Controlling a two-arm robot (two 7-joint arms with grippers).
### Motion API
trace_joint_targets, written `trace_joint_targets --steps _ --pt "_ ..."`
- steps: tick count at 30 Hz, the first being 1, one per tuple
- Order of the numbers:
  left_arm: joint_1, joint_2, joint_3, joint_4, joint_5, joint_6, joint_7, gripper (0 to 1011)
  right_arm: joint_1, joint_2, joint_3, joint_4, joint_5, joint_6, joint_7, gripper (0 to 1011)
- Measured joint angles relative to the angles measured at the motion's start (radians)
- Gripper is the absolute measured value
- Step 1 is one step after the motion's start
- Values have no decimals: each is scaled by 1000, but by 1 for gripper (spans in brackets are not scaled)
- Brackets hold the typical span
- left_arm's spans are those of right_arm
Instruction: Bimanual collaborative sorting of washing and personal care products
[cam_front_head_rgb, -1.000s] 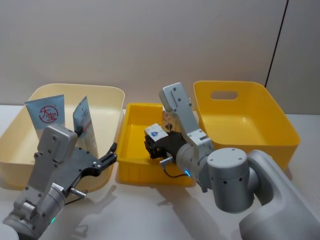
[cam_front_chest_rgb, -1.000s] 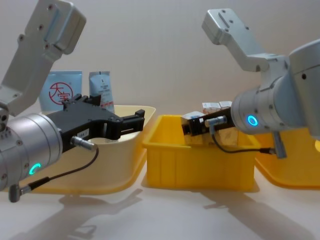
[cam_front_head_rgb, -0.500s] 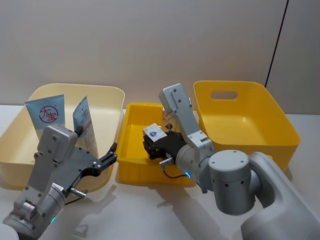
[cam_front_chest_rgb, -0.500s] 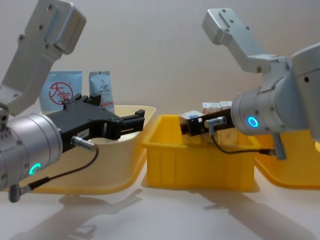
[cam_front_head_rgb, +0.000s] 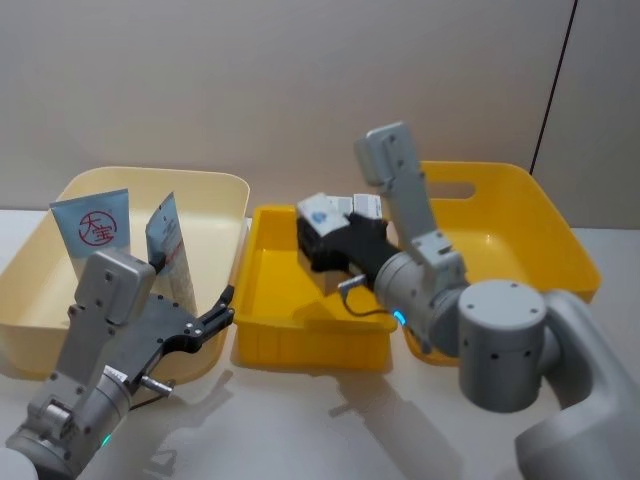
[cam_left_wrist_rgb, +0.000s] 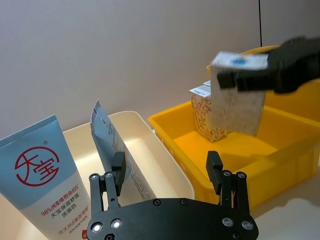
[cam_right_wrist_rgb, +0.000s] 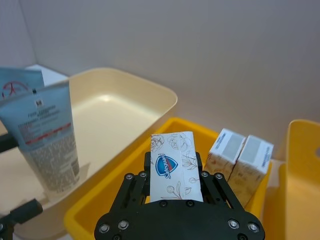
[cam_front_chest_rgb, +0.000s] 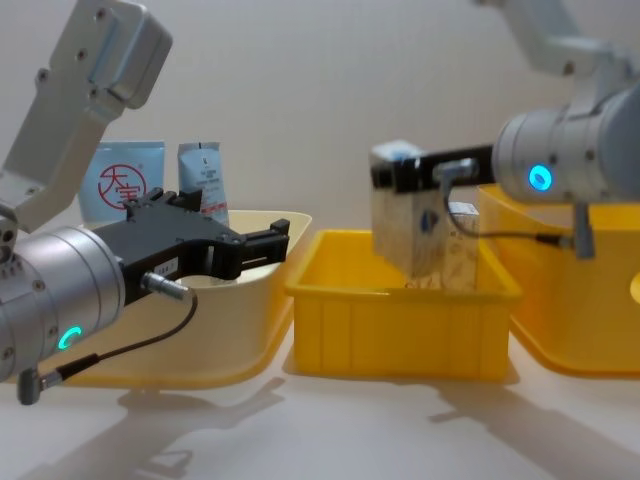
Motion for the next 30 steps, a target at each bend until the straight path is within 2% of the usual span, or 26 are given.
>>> trace_joint_targets --steps 11,14,16,21,22,30 --pt "0 0 0 0 0 0 0 1003 8 21 65 -99 6 -45 -2 399" --pt "0 0 0 0 0 0 0 1003 10 28 93 -131 -1 -55 -17 399" --pt "0 0 0 0 0 0 0 1003 11 30 98 -137 -2 -56 -21 399" --pt "0 0 0 0 0 0 0 1003 8 42 144 -179 -17 -57 -52 399" --pt "0 0 0 0 0 0 0 1003 8 42 144 -179 -17 -57 -52 399" --pt "0 0 0 0 0 0 0 1003 -11 60 208 -214 -35 -27 -97 399"
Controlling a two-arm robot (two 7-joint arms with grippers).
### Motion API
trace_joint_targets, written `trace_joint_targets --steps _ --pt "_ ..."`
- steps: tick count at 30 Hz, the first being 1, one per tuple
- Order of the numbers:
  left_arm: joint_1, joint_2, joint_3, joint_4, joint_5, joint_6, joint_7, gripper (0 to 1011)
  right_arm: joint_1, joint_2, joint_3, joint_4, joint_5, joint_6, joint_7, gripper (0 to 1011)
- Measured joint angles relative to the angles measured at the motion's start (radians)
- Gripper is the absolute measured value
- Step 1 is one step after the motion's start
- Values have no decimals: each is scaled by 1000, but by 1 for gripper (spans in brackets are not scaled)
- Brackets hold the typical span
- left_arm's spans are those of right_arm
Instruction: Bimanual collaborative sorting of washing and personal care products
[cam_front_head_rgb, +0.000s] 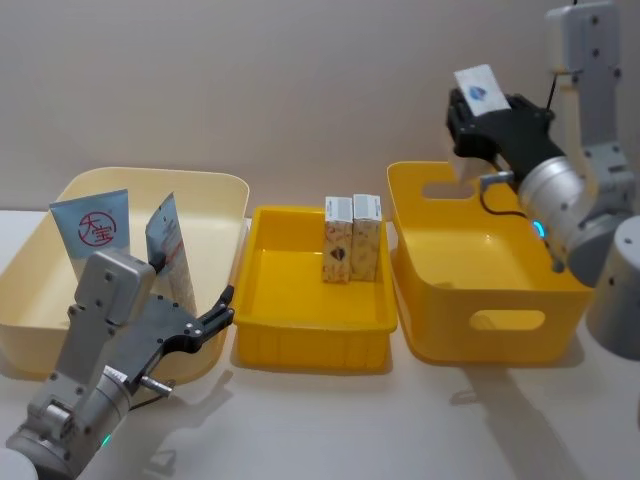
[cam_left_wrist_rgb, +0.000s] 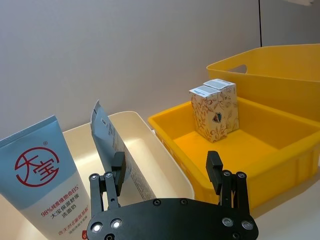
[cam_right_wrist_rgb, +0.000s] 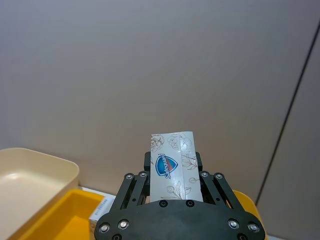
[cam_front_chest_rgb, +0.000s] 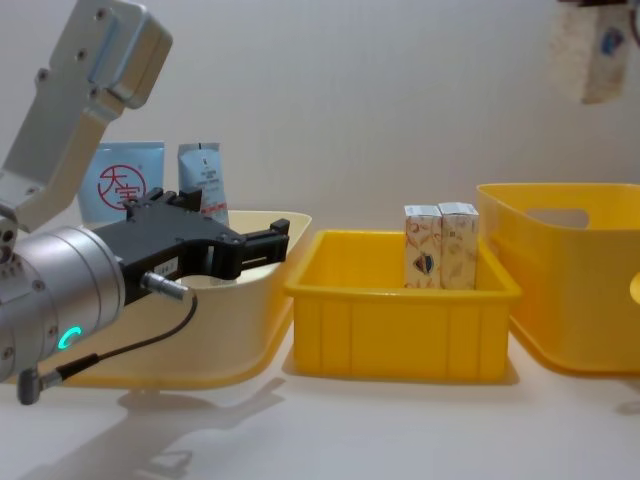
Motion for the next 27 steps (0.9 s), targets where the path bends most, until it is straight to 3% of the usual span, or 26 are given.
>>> trace_joint_targets --steps 6,19,27 --pt "0 0 0 0 0 0 0 1003 -27 13 43 -6 -10 40 -23 399" --pt "0 0 0 0 0 0 0 1003 -69 23 76 43 -18 99 -30 403" --pt "0 0 0 0 0 0 0 1003 -85 26 83 75 -21 114 -26 648"
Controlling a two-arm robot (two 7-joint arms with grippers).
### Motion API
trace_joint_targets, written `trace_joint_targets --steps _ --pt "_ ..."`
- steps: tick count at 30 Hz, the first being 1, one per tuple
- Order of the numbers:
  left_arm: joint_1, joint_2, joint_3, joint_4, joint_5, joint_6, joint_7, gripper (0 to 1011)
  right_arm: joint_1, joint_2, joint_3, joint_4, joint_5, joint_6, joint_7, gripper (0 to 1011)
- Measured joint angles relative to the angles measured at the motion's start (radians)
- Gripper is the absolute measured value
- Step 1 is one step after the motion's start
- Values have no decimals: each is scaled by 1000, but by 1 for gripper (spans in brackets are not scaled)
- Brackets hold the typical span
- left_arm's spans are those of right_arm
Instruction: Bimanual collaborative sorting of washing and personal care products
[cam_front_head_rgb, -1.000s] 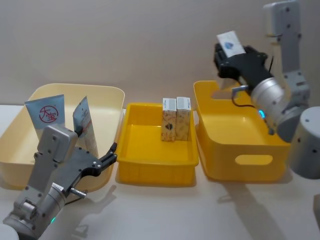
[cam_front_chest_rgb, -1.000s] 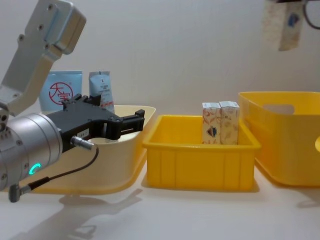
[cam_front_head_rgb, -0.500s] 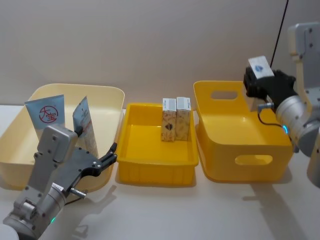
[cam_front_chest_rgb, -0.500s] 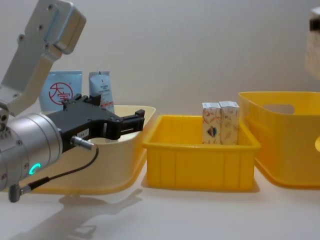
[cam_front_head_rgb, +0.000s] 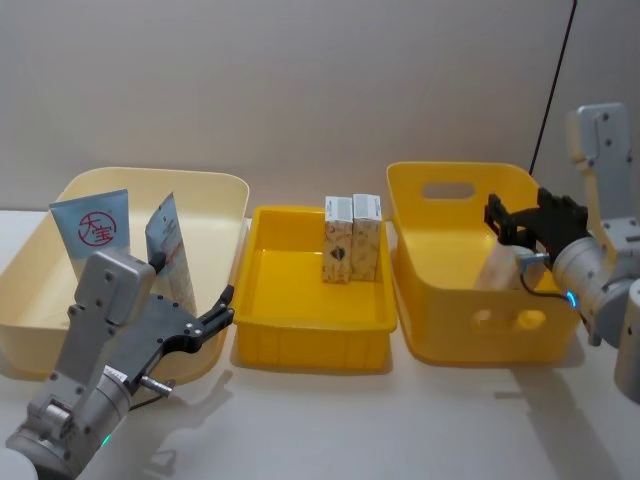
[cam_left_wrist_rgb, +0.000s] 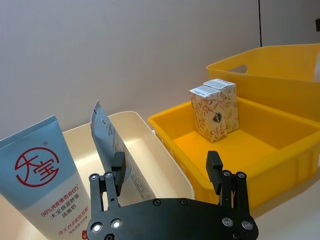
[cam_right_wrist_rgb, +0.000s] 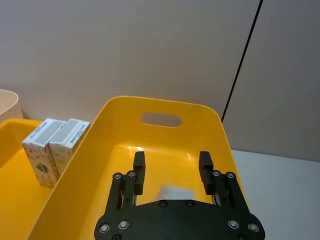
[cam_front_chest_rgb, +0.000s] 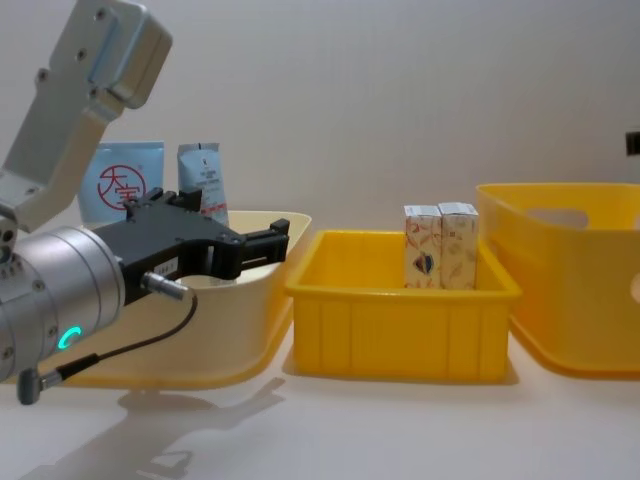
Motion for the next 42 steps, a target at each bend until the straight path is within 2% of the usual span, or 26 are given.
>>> trace_joint_targets --steps 5,6,7,13,34,42 --pt "0 0 0 0 0 0 0 1003 -5 1 2 9 -1 6 3 787" --pt "0 0 0 0 0 0 0 1003 -6 1 3 12 -1 7 3 843" --pt "0 0 0 0 0 0 0 1003 -6 1 3 12 -1 7 3 843" --pt "0 0 0 0 0 0 0 1003 -10 2 5 21 -2 12 5 998" --pt "1 2 -4 -7 0 1 -2 1003 -14 2 7 30 -3 17 6 1001" --pt "-3 13 -7 -25 -14 20 -42 1004 -15 2 7 31 -3 18 7 1001"
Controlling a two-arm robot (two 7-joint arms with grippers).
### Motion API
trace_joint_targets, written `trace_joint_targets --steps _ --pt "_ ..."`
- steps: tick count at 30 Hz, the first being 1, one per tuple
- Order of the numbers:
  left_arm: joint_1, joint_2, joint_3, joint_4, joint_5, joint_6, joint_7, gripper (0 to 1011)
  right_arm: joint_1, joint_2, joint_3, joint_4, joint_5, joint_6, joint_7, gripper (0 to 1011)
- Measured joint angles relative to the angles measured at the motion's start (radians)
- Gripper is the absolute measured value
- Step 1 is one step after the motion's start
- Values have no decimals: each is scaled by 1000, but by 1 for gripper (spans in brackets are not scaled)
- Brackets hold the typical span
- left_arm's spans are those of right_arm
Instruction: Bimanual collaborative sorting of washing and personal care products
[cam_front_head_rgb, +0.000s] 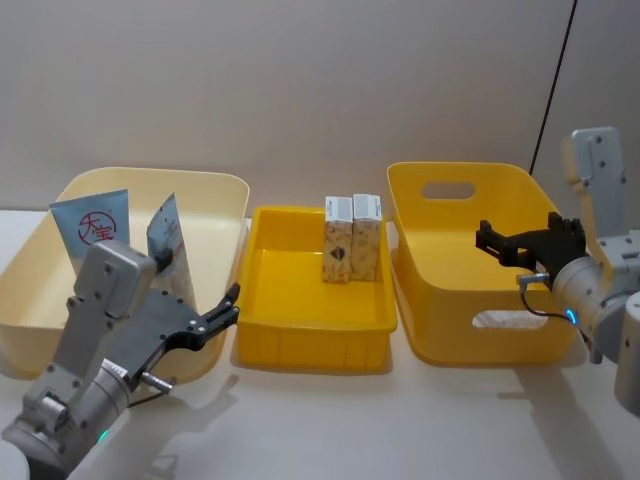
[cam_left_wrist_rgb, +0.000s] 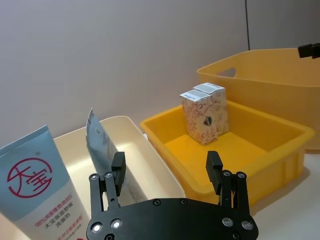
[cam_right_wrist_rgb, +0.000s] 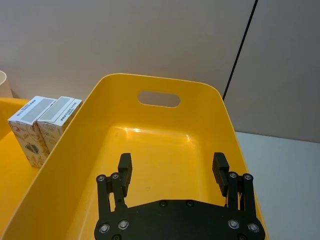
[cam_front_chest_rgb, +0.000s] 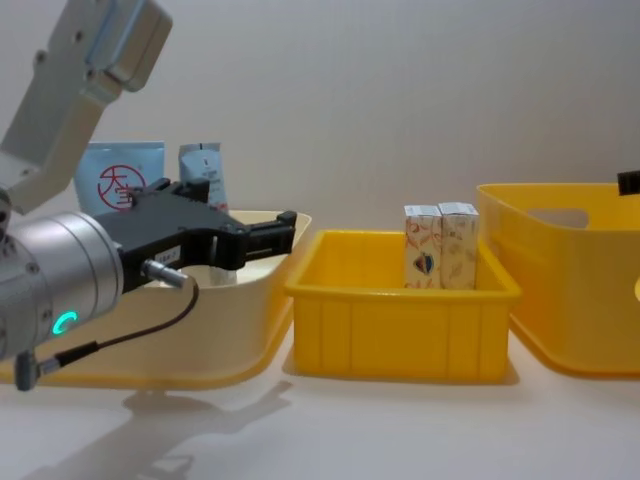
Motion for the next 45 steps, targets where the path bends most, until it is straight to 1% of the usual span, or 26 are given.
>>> trace_joint_targets --steps 3,4,8,11,18,20,25,26,27,30,34,41,45 --pt "-5 7 2 -11 -8 18 -21 1003 0 0 0 0 0 0 0 1001" --pt "-6 10 3 -19 -12 32 -32 1003 0 0 0 0 0 0 0 1001" --pt "-7 19 4 -43 -19 62 -49 1003 0 0 0 1 0 0 0 1001" --pt "-4 25 3 -62 -21 81 -57 1003 0 0 0 1 0 0 0 1001" --pt "11 32 -2 -102 -14 102 -56 1003 0 0 0 1 0 0 0 1001" --pt "16 32 -4 -111 -10 104 -51 1003 0 0 0 1 0 0 0 1001" --pt "39 31 -17 -141 13 106 -16 1003 0 0 0 1 0 0 0 1001" --pt "48 30 -22 -151 22 105 -2 1003 0 0 0 1 0 0 0 1001" --pt "48 30 -22 -151 22 105 -2 1003 0 0 0 1 0 0 0 1001" --pt "69 26 -35 -170 44 96 35 1003 0 0 0 1 0 0 0 1001" --pt "92 20 -51 -184 60 79 70 1003 0 0 0 1 0 0 0 1001" --pt "117 14 -79 -186 63 64 95 1003 0 0 0 1 0 0 0 1001" --pt "119 11 -96 -163 47 64 89 1003 0 0 0 1 0 0 0 1001"
